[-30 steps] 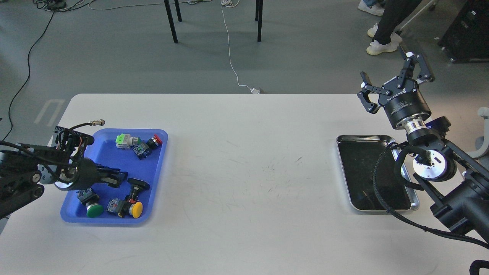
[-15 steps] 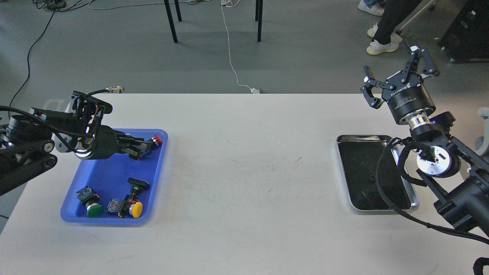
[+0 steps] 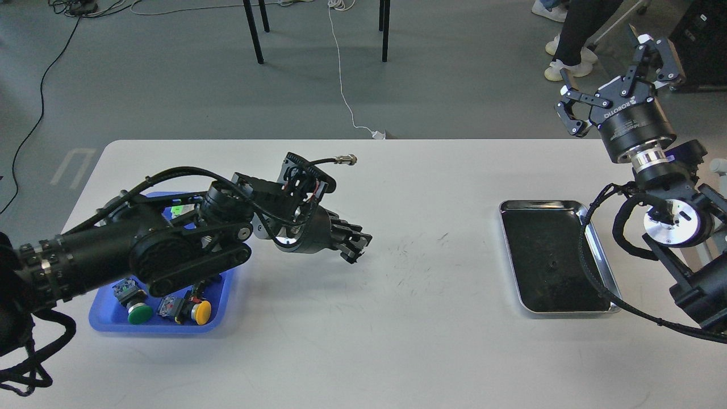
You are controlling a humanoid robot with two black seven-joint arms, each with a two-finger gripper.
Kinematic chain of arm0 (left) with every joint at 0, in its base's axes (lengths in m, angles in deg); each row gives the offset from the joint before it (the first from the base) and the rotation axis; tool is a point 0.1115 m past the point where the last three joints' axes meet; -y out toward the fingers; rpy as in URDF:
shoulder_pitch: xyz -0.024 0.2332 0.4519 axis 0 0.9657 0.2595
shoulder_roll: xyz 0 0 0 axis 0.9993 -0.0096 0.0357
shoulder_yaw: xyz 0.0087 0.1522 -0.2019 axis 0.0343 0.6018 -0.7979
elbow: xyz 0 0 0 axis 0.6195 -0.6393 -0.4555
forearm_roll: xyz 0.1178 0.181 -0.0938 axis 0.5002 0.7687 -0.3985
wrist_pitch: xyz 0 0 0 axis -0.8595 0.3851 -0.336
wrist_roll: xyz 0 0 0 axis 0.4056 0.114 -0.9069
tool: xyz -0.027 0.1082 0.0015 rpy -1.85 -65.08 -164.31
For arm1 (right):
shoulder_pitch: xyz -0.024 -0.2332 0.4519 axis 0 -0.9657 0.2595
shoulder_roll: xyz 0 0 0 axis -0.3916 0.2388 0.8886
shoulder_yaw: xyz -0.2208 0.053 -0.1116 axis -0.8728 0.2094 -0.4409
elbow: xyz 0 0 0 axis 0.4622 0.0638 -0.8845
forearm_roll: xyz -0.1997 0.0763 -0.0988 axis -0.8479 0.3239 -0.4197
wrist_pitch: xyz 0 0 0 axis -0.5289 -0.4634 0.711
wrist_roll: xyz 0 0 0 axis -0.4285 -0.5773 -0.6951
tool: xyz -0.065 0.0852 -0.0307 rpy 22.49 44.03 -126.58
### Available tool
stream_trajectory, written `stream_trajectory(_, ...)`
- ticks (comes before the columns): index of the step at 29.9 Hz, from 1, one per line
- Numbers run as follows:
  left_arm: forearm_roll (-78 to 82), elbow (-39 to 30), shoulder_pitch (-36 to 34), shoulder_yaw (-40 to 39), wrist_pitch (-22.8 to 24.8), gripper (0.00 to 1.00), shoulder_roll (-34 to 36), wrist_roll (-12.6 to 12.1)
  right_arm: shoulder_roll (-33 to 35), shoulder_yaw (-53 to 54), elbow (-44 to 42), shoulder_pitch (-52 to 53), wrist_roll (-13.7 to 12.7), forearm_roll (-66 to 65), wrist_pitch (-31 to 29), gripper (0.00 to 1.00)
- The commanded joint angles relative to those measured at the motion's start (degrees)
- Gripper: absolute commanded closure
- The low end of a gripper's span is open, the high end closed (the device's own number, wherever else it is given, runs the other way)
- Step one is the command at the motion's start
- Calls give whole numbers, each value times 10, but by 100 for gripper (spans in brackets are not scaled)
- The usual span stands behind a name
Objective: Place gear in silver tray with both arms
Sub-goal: 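Lift the second black gear and set it on the table center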
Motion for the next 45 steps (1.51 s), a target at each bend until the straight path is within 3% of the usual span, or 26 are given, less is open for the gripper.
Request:
stream_trajectory(1, 0, 32, -3, 6, 0, 87, -56, -6, -6, -2, 0, 7, 0, 0, 2, 1)
stream_trajectory(8, 0, 103, -7, 27, -5, 87, -151, -8, -10, -7, -1, 13, 0, -2, 6, 1)
stream_trajectory(19, -1, 199, -7, 27, -26, 84, -152, -7, -10, -9, 0, 13, -1, -1, 5, 1)
stream_trajectory(45, -4, 126, -1, 45, -29, 84, -152, 0, -12, -11, -1, 15, -3, -3, 5, 1)
